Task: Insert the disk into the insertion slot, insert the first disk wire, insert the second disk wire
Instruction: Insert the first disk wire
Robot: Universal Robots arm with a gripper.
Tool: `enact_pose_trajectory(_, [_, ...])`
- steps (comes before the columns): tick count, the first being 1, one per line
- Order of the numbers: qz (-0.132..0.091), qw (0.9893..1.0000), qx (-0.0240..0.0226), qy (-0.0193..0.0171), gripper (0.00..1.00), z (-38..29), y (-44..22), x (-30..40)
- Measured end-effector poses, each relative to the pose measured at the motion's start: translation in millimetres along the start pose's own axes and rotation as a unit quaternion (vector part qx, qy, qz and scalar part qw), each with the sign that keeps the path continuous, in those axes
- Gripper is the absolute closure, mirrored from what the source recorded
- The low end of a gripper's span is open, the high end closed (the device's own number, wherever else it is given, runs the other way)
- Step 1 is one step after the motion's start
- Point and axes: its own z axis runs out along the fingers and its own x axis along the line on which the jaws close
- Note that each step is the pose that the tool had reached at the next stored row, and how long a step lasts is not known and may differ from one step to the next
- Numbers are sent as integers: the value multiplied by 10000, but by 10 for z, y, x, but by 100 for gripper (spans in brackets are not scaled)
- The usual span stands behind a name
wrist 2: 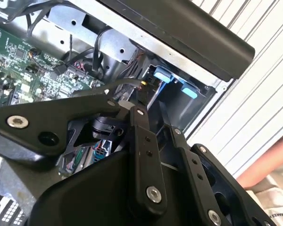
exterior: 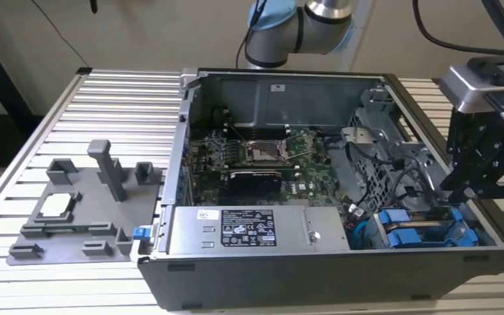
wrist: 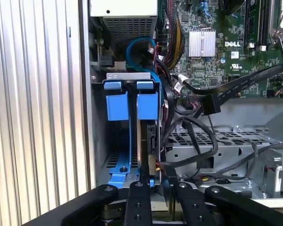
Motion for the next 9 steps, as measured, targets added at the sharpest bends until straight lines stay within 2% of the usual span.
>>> enact_pose_trajectory(6, [0, 10000, 1, 9, 73, -159, -9, -3])
enact_pose_trajectory(9, [-1, 10000, 0, 15, 73, -188, -11, -4])
